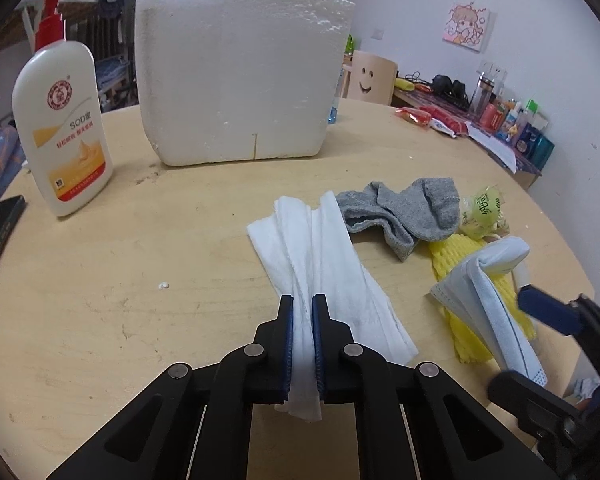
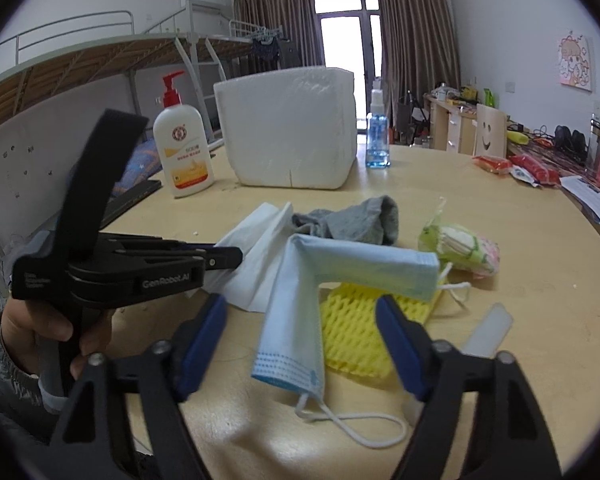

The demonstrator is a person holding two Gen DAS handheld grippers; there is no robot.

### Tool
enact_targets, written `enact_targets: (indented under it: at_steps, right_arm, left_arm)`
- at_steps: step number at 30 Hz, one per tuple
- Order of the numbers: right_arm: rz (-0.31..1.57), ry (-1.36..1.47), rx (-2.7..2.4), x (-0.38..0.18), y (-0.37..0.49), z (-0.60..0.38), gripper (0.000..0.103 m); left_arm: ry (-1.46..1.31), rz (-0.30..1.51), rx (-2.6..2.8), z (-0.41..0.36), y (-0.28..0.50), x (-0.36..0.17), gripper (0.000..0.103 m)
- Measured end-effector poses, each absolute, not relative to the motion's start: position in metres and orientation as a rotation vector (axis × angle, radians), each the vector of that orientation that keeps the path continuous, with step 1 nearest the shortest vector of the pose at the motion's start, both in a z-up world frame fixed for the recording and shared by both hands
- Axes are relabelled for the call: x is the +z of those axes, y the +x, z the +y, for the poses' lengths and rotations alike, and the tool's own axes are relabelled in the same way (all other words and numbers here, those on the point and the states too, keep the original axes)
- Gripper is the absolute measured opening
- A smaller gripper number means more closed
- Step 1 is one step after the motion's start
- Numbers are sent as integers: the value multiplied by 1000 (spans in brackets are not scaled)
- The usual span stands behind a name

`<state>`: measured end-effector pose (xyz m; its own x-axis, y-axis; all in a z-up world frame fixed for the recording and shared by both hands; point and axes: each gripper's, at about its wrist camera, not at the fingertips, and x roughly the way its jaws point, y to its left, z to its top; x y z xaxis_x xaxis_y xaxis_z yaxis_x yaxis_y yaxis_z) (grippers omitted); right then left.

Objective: Organize soft objects
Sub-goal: 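Grasp the blue face mask edge with the right tool and lift, then carry the paper towels with the left tool while the right tool carries the mask to the foam box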

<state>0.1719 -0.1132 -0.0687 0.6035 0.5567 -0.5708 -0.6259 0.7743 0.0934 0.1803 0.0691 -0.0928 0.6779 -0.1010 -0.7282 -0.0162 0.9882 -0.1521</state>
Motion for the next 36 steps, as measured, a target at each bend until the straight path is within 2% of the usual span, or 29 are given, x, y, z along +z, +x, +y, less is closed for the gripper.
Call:
enact_targets:
  at_steps: [2, 3, 5, 8, 13, 25, 36]
  right_arm:
    - [631, -129, 690, -70, 173, -109, 62]
    - [638, -136, 684, -72, 175, -107, 60]
    - [653, -149, 670, -74, 177, -105, 42]
    - [669, -146, 667, -78, 180, -105, 30]
    - [659, -116, 657, -75, 180, -112, 18]
    - [518, -52, 684, -38, 149, -127, 12]
    - [401, -20, 691, -6, 119, -139, 11]
  left_arm:
    - [-161, 825, -56, 71, 179, -92, 9]
    - [-165, 825, -57, 71, 178, -92, 9]
    - [-168, 820, -54, 71, 177, -92, 9]
    - [-169, 811, -56, 70, 176, -90, 9]
    - [-158, 787, -60, 70, 172, -87, 9]
    - [-133, 660, -56, 67, 134, -48, 9]
    - [-92, 511, -42, 64, 81, -12, 8]
